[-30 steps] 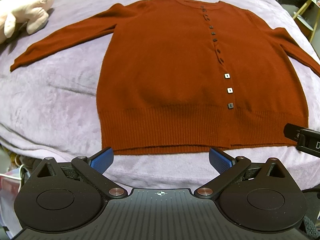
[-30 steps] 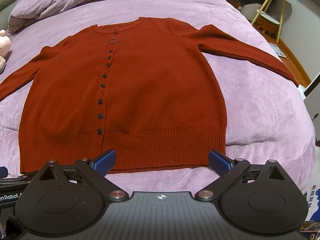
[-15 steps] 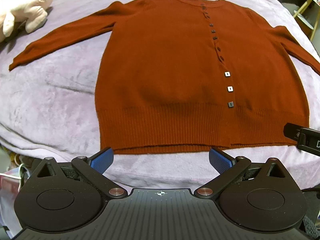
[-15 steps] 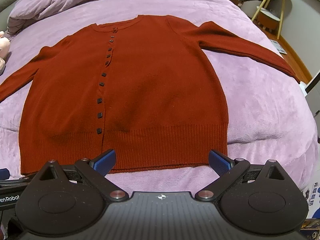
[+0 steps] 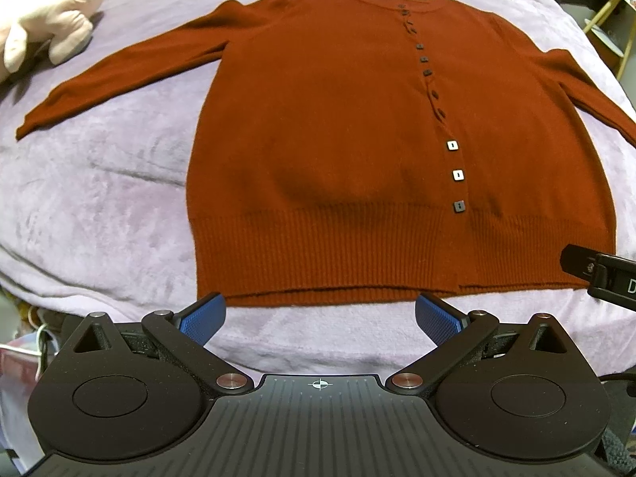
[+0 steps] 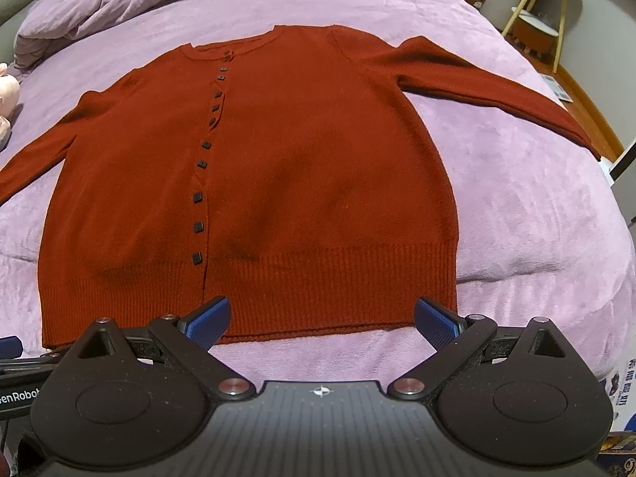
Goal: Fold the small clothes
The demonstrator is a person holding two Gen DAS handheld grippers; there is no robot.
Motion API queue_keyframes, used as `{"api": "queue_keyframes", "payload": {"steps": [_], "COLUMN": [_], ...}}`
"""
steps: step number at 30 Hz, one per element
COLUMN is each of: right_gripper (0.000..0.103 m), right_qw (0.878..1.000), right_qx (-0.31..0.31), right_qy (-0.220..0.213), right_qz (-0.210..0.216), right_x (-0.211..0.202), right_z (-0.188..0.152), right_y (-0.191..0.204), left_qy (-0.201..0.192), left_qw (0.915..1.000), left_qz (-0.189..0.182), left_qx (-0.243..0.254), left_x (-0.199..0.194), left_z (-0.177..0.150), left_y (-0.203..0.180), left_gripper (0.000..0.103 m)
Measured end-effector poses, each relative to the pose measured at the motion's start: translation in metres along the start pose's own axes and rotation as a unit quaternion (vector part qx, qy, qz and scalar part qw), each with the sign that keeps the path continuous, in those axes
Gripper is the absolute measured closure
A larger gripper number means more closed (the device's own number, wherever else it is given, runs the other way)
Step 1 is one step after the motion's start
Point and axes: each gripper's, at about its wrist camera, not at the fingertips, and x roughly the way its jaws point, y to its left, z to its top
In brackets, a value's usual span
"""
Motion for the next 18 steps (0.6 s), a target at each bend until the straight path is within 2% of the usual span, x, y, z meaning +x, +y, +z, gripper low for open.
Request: {"api": "queue_keyframes", "payload": {"steps": [12, 16, 18], "right_gripper": [0.004, 0.004, 0.004], "right_qw": [0.999, 0.994, 0.984], "right_qx": [0.013, 0.026, 0.051], "right_qy": [-0.003, -0.012, -0.052], "right_qz": [0.048, 0.109, 0.164], "right_x": [0.005, 0.009, 0.009], "right_z": [-0.001, 0.003, 0.007], "right_y": [-0.009, -0.024, -0.043], "left_qy": [0.008, -0.005, -0.032], "left_qw": [0.9998, 0.9982, 0.9969], "left_qz": [-0.015, -0.059, -0.07], "left_qx": [0.006, 0.011, 0.012], "left_x": [0.008, 0.011, 0.01], "left_z": [0.006, 0.015, 0.022], "left_y": [-0.005, -0.007, -0.009], "left_gripper": [0.0, 0.0, 0.0]}}
